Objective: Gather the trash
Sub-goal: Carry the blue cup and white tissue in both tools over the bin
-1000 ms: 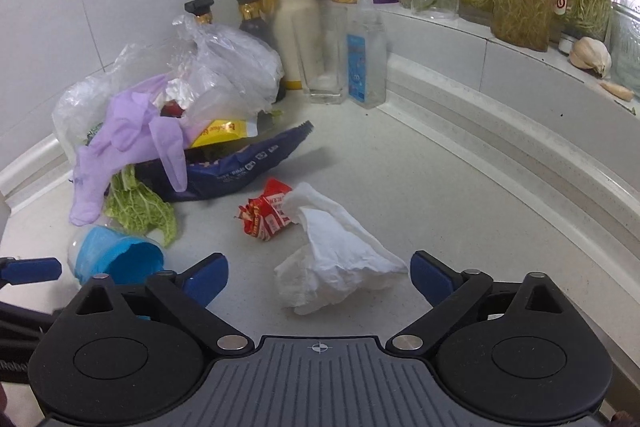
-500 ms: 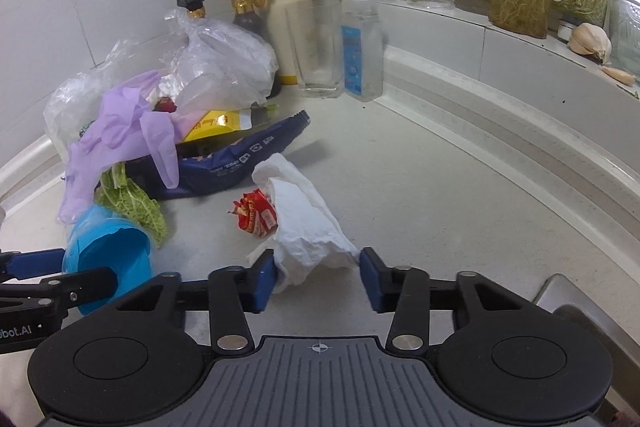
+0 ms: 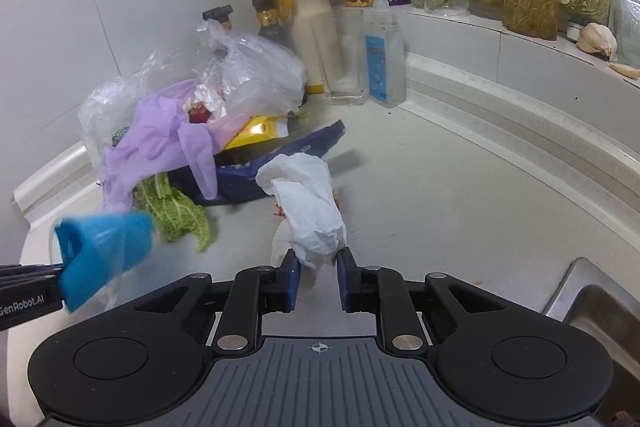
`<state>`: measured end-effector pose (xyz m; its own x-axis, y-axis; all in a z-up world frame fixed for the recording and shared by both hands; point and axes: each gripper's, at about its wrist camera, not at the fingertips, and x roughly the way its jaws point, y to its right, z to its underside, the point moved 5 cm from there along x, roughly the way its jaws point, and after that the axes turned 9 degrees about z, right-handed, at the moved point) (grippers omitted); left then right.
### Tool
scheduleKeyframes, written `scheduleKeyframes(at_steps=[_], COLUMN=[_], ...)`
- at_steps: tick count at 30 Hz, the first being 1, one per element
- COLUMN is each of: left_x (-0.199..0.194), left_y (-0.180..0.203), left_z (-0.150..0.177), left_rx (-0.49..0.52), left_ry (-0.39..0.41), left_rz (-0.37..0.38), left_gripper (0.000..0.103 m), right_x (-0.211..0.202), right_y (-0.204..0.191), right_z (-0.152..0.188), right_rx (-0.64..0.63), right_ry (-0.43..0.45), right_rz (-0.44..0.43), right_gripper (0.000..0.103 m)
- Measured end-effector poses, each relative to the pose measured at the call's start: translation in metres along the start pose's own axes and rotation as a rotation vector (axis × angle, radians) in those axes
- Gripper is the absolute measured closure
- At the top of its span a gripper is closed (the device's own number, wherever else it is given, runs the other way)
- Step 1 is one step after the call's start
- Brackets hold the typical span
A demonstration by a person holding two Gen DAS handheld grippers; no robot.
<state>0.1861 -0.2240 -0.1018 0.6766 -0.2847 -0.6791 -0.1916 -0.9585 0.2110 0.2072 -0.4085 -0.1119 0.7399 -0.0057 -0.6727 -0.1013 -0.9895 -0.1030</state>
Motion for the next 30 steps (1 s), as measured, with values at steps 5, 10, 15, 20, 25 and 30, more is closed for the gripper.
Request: scheduleKeyframes(at_steps=[5, 10, 15, 20, 25, 30], left_x=[-0.009, -0.023, -0.039, -0.054, -0.071, -0.092], left_y=[-0.006, -0.013, -0.024, -0.039, -0.05, -0.064], left_z=[0.0, 0.003, 0.008, 0.013, 0.019, 0.026], left_rx=[-0.017, -0.037, -0.049, -0.068, -0.071, -0.089], left_ry=[-0.003, -0.001, 0.002, -0.002, 0.001, 0.008], left_rz=[0.015, 0.039, 0.056, 0.08, 0.107, 0.118], left_gripper=[0.093, 0.093, 0.093, 0.093, 0.093, 0.093], right_x=[-0.009, -0.023, -0.038, -0.053, -0.069, -0.085], right_y=[-0.009, -0.017, -0.03, -0.045, -0.064, -0.086], right_z=[0.005, 0.01, 0.014, 0.02, 0.025, 0.028], right_rx=[-0.008, -0.007, -0.013, -0.011, -0.029, -0.067], right_ry=[0.001, 0.004, 0.009, 0.01, 0.016, 0.025], right_rz=[0.002, 0.004, 0.01, 0.006, 0.005, -0.01], right_gripper=[0.086, 0.086, 0.086, 0.086, 0.086, 0.086])
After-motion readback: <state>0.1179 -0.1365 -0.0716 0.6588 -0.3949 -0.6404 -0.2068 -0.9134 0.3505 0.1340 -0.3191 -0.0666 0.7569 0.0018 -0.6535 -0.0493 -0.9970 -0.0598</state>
